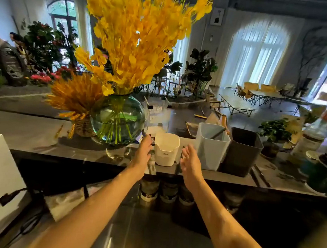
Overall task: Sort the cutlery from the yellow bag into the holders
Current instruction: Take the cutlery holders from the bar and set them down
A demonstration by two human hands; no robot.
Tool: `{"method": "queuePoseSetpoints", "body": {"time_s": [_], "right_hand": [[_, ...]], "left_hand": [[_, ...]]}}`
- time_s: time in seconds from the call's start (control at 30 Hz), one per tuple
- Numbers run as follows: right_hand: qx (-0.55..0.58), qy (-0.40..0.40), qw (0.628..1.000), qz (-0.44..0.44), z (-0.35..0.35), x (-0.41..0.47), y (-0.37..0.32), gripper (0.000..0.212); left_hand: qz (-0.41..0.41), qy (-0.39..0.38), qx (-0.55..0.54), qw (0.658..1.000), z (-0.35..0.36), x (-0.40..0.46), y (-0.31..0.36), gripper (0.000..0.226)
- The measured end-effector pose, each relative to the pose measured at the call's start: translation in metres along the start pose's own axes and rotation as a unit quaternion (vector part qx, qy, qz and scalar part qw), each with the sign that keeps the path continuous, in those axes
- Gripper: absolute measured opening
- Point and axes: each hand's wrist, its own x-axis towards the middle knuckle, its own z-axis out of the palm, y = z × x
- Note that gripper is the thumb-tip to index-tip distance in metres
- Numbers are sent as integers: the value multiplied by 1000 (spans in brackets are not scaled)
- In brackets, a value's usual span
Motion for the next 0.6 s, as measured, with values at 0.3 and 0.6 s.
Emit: {"method": "queuePoseSetpoints", "body": {"time_s": [0.3, 0.6], "right_hand": [[-36, -7, 999, -14, 14, 82, 29, 34], [35, 27, 999, -31, 29, 74, 37, 29]], "left_hand": [[6, -12, 7, 1000, 0, 79, -47, 45], [145, -12, 59, 988, -3, 61, -24, 67]]}}
